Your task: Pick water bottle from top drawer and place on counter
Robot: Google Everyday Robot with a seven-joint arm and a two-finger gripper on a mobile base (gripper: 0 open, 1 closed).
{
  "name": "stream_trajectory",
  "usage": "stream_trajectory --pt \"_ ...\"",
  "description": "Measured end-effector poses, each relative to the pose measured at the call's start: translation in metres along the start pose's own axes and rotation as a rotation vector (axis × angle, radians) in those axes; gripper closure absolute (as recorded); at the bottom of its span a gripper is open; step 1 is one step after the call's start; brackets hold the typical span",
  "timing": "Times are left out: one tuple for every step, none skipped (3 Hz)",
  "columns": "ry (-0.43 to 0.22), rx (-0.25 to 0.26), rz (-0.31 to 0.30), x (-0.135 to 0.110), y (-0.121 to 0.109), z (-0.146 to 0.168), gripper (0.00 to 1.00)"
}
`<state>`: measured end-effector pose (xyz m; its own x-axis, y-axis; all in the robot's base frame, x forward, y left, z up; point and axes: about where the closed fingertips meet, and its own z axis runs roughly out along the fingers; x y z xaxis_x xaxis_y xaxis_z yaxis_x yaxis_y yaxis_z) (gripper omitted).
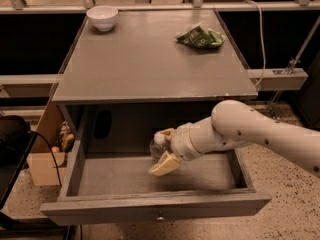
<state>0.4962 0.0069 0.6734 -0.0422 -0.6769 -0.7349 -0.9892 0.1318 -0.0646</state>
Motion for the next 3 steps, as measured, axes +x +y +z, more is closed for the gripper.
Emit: stream_trajectory --pt "0.001 -0.002 -0.001 0.0002 0.0005 0.0016 0.69" --pt "0.001 -0.002 -0.001 0.0002 0.0005 0.0016 0.92" --pt "0.001 -0.002 -0.001 0.0002 0.0006 0.0017 1.00"
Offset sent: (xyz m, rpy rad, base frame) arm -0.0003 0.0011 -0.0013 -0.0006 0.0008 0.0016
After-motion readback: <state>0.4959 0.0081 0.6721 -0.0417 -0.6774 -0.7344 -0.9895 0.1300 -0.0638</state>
